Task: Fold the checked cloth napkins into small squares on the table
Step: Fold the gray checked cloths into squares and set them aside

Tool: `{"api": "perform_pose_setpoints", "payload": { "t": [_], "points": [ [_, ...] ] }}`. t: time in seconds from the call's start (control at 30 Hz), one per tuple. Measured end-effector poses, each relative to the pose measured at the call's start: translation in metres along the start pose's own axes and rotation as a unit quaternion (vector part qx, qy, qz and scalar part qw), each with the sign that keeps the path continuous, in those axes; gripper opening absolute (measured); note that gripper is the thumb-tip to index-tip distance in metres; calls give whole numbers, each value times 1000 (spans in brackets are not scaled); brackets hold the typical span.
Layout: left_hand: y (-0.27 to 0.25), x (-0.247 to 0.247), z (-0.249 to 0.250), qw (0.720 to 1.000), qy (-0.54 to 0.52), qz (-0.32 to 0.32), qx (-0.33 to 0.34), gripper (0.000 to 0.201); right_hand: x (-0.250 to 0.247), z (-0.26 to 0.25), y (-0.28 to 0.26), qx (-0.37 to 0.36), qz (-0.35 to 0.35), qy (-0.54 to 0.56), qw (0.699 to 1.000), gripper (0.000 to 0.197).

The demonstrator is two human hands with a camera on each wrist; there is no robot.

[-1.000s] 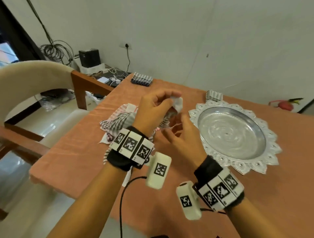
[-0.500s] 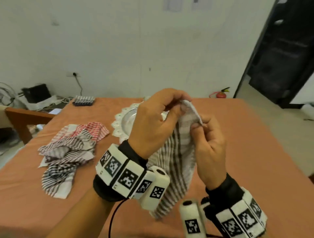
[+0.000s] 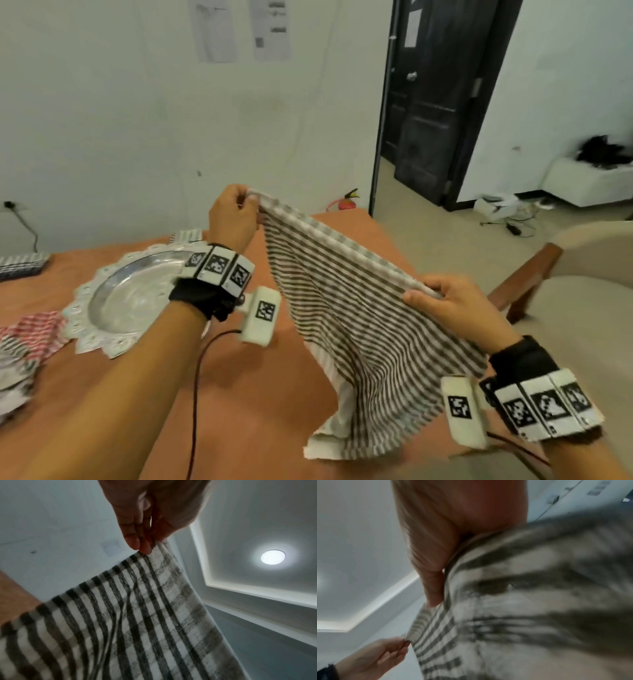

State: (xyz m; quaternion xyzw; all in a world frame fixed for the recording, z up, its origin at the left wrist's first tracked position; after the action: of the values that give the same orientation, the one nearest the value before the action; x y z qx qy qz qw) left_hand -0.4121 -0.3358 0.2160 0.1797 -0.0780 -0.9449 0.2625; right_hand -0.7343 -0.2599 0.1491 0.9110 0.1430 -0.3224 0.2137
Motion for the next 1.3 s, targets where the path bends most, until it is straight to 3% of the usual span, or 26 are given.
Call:
{"api": "perform_pose_setpoints", "payload": {
  "t": [0.1, 0.2, 0.3, 0.43, 0.53, 0.63, 0.73, 0.87, 0.93, 1.0, 1.13, 1.23, 1.3],
  "points": [
    [54, 15, -28, 997, 12, 12, -72, 21, -30, 34, 29, 44, -42, -56, 997, 34],
    [112, 38, -42, 992, 3, -3, -128, 24, -66, 56, 89, 43, 8, -97, 994, 27],
    [171, 58, -35, 989, 9, -16, -146, 7, -104, 78, 166, 60, 76, -146, 984, 21],
    [219, 49, 22, 994, 18, 33, -99, 16, -162, 60, 240, 44, 206, -150, 966, 3],
    [220, 23, 80, 995, -89, 42, -25, 14, -200, 9, 262, -56, 302, -167, 937, 10],
    [189, -1, 103, 979, -194, 32, 54, 28, -207, -19, 254, -153, 316, -187, 917, 12],
    [149, -7, 74, 982, -173, 31, 63, 28, -182, -3, 231, -192, 243, -205, 928, 15],
    [85, 4, -22, 999, 16, 31, -4, 18, -117, 59, 186, -176, 105, -285, 936, 20],
    [42, 18, -67, 995, 92, 3, -46, 11, -79, 89, 159, -184, 40, -315, 930, 35],
    [4, 33, -116, 982, 171, -35, -67, 10, -38, 123, 129, -186, -42, -314, 930, 46],
    [-58, 60, -203, 935, 296, -164, -110, 18, 34, 173, 65, -191, -165, -356, 900, 38],
    [-103, 69, -229, 902, 343, -238, -108, 31, 67, 211, 14, -168, -232, -376, 881, 40],
    [-129, 66, -232, 894, 346, -265, -101, 18, 77, 225, -18, -146, -269, -392, 867, 39]
  ]
}}
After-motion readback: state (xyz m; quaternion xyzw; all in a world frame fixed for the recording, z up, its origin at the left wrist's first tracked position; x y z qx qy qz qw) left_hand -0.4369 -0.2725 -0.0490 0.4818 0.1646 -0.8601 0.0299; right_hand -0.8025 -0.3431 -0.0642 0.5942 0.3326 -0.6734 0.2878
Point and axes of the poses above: each hand's wrist, its own y-axis towards the middle knuckle, its own x-axis out of the palm, z = x × y, the point moved 9 cm from there along y, towards the middle knuckle, and after that the axes turned 12 degrees about -x, right-handed, at the moved point
